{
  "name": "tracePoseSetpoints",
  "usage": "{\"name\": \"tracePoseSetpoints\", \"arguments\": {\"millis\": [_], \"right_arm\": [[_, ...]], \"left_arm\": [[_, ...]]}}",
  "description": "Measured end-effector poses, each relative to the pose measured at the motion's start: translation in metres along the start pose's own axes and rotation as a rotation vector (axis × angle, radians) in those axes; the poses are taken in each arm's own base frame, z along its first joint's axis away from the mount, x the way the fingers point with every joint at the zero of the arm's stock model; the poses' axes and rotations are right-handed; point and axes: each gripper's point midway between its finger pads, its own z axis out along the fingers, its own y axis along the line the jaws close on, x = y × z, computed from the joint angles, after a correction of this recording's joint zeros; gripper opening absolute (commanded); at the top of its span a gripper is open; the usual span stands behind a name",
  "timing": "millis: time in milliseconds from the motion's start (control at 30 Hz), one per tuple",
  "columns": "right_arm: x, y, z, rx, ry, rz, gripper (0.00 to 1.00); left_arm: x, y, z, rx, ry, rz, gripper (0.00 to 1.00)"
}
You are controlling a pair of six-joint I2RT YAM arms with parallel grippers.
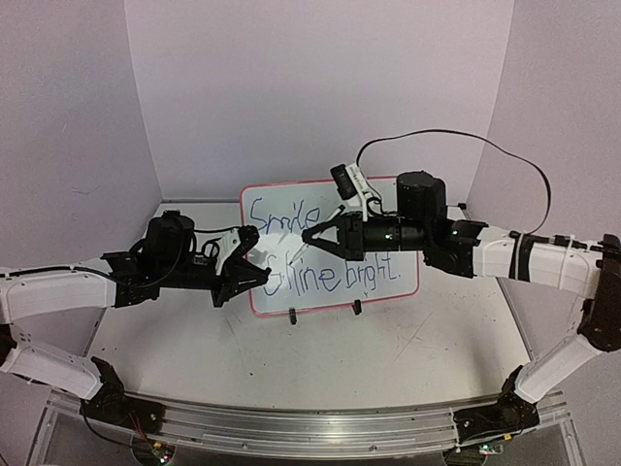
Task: Write a sentence on the whiteboard
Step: Insert the whiteboard marker without the cap into the pen cap.
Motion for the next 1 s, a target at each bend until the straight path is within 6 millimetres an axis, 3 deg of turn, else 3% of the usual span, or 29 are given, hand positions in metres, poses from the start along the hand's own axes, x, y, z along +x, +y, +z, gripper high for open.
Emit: {"name": "tracePoseSetpoints", "arguments": {"millis": [100,367,767,1000], "right_arm": [[0.008,0.004,0.020,-0.011,0.025,0.009,0.00],[0.021,-0.015,0.053,0.038,0.068,0.046,0.00],[0.016,-0.017,0.061,0.067,0.057,0.049,0.00],[0.025,-0.027,0.068,0.098,0.082,0.062,0.00]], "left_arm": [[0.003,0.002,0.004,-0.004,0.006,0.035,0.00],[0.002,0.003,0.005,-0.006,0.003,0.078,0.00],[0.009,0.003,0.008,0.000,0.024,0.087,0.00],[0.010,0.003,0.008,0.001,0.026,0.086,0.00]]}}
